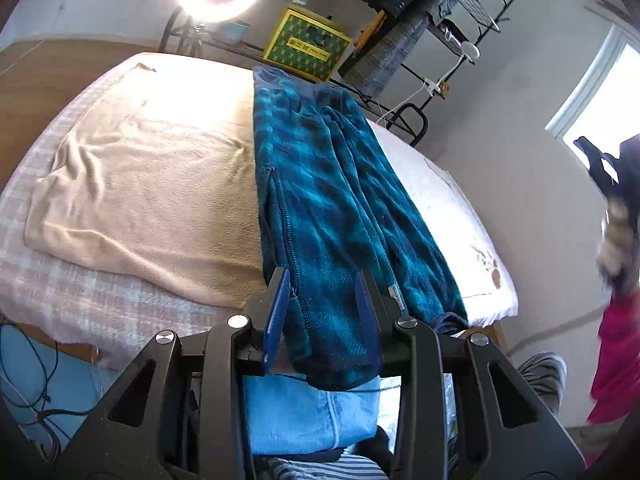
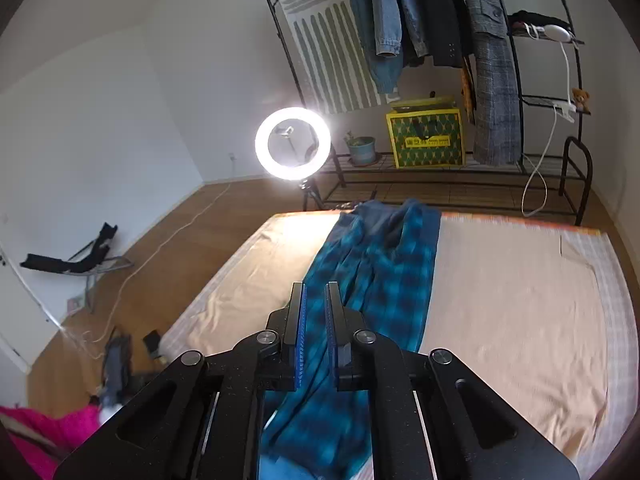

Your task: Fold large clothes

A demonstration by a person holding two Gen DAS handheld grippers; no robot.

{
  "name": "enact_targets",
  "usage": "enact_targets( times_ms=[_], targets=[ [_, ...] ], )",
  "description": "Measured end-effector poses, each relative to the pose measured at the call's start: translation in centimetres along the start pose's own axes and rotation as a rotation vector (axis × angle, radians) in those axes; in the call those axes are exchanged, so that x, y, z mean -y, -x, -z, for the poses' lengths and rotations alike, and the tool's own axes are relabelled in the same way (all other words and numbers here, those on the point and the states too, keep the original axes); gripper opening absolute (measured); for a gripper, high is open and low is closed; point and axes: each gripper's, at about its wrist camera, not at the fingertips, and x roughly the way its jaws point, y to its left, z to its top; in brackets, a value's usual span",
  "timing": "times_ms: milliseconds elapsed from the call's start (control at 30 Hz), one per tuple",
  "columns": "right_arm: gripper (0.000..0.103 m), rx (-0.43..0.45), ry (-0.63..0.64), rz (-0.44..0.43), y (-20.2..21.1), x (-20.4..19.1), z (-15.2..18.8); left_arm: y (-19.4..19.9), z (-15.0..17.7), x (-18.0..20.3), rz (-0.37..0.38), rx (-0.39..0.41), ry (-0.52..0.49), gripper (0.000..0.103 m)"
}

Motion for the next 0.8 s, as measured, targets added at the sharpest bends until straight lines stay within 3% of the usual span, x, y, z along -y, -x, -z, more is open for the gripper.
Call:
enact_targets(
  times_ms=[133,233,300,400,567,700,800],
  targets=[
    [0.009,0.018,-0.013,0.003,3.3,-0.8,2.4,2.1,-0.2,-0.2,0.036,0.019,0.042,0.047],
    [0.022,0.043,-0.018,0.01,5.6,-1.2,4.0,3.6,-0.3,0.2,0.055,0.026,0.046,0.047],
    [0.036,0.067,-0.031,0.016,6.4,-1.1,5.0,4.2,-0.2,0.4,0.066,0.022,0.055,0.048],
    [0.037,0.045,-0.054,0.041,5.6,-0.9,6.8,4.4,-0.1,0.4,0.063,0.001,0.077,0.05],
    [0.034,-0.104,0.025,0.099,-0.9,-1.1,10.9,2.1,0.7,0.6,0.035,-0.055,0.08,0.05],
    [0.03,-0.25,0.038,0.068,-8.2,-0.5,14.5,-0.6,1.3,0.5,-0.008,-0.096,0.071,0.05],
    [0.03,-0.329,0.116,0.096,-12.4,-0.4,17.4,-2.6,1.7,0.5,-0.055,-0.123,0.034,0.05]
  ],
)
